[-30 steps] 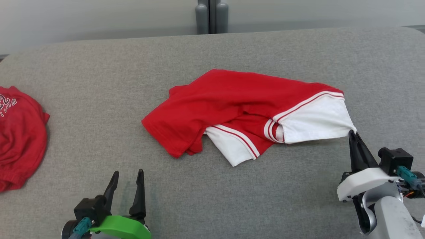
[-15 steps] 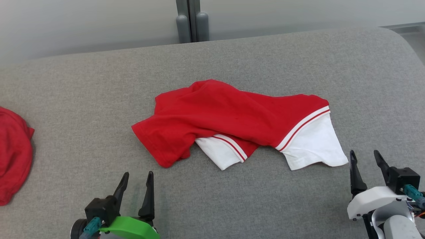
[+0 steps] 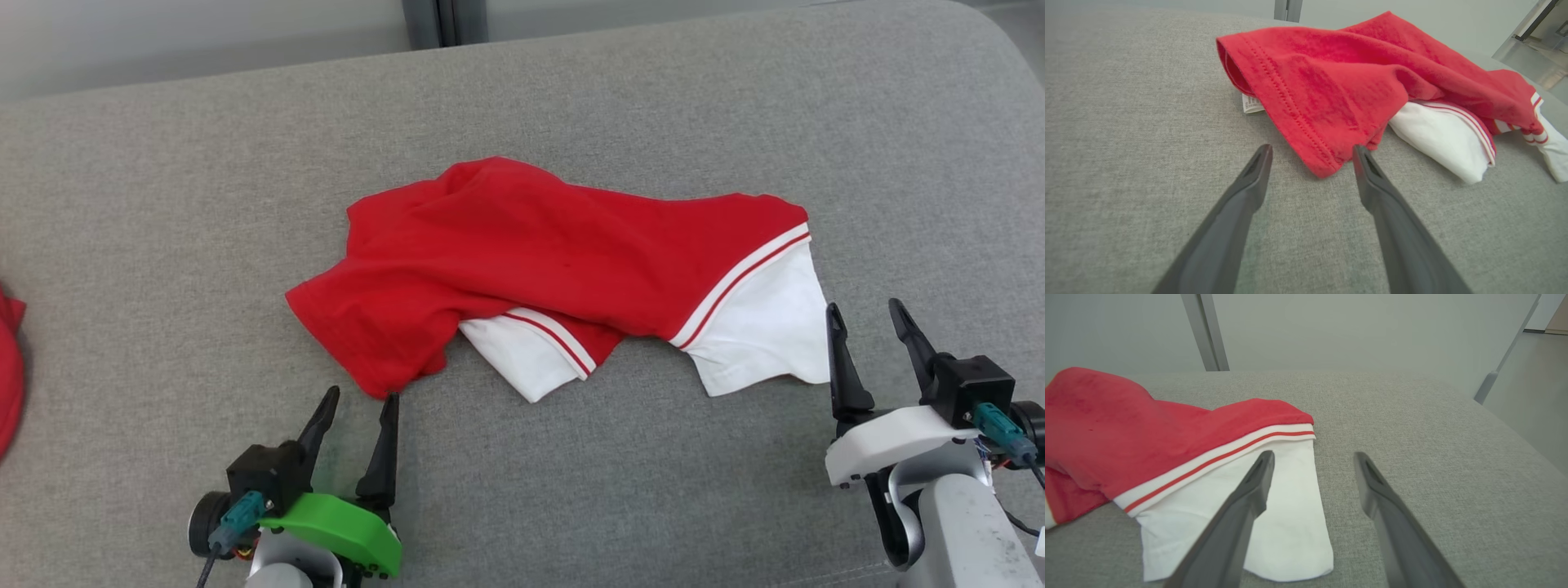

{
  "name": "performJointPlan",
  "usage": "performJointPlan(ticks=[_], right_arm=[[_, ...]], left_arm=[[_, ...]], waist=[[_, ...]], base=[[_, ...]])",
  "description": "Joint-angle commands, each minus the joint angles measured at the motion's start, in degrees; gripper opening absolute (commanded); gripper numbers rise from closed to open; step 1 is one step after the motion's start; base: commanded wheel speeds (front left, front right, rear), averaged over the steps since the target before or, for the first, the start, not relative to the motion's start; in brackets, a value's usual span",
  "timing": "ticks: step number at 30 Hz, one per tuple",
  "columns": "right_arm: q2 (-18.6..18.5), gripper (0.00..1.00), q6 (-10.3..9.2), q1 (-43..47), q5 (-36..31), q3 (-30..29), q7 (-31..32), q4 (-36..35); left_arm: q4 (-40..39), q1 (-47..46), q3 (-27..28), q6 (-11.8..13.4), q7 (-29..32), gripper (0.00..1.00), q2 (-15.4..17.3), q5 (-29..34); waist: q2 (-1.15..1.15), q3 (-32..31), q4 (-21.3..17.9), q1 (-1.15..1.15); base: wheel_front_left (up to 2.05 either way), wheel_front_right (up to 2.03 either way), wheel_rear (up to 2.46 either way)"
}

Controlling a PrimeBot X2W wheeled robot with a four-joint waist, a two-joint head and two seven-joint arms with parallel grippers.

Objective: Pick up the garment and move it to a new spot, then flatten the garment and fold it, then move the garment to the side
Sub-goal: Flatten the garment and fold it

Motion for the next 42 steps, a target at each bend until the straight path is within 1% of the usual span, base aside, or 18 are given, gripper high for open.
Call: performJointPlan(ticks=[1,14,15,16,17,21,24,30,35,42], right_arm=[[-0.2,1.0,-0.08,-0.6,0.4,0.1,0.0,-0.3],[-0.2,1.0,-0.08,-0.7,0.3,0.2,0.0,-1.4],[-0.2,1.0,-0.08,-0.8,0.3,0.2,0.0,-1.5],[-0.2,1.0,-0.08,-0.8,0.3,0.3,0.0,-1.5],[-0.2,1.0,-0.08,-0.9,0.3,0.2,0.0,-1.4],[-0.2,1.0,-0.08,-1.1,0.2,0.1,0.0,-0.9],[-0.2,1.0,-0.08,-0.9,0.4,0.1,0.0,-0.4],[-0.2,1.0,-0.08,0.2,0.8,0.1,0.0,1.4],[-0.2,1.0,-0.08,1.9,1.5,0.2,0.0,3.3],[-0.2,1.0,-0.08,3.9,2.3,0.9,0.0,5.1]], left_arm=[[0.4,-1.4,-0.1,-0.2,0.0,1.0,0.5,-0.9],[4.6,-4.1,0.7,-0.2,0.0,1.0,1.1,-3.6],[5.0,-4.1,0.6,-0.2,0.0,0.57,1.1,-3.8],[5.4,-4.2,0.4,-0.2,0.1,0.31,1.2,-3.8],[5.5,-4.3,0.2,-0.2,0.1,0.0,1.3,-3.9],[6.2,-4.3,-1.2,-0.2,0.1,0.0,1.3,-4.9],[5.6,-4.1,-0.8,-0.2,0.0,0.0,1.3,-5.6],[2.9,-1.8,2.0,-0.2,0.0,0.0,0.7,-5.0],[1.0,1.2,5.2,-0.2,0.0,0.0,0.0,-4.0],[-1.2,4.6,9.4,-0.2,0.0,0.0,0.2,-1.5]], waist=[[0.0,1.7,-1.2,0.0],[0.0,4.2,-3.1,0.0],[0.0,4.3,-3.1,0.0],[0.0,4.3,-3.2,0.0],[0.0,4.4,-3.2,0.0],[0.0,3.9,-2.9,0.0],[0.0,2.9,-2.2,0.0],[0.0,-0.9,0.1,0.0],[0.0,-5.6,2.2,0.0],[0.0,-10.3,3.0,0.0]], base=[[0.0,0.0,0.0],[0.0,0.0,0.0],[0.0,0.0,0.0],[0.0,0.0,0.0],[0.0,0.0,0.0],[0.0,0.0,0.0],[0.0,0.0,0.0],[0.0,0.0,0.0],[0.0,0.0,0.0],[0.0,0.0,0.0]])
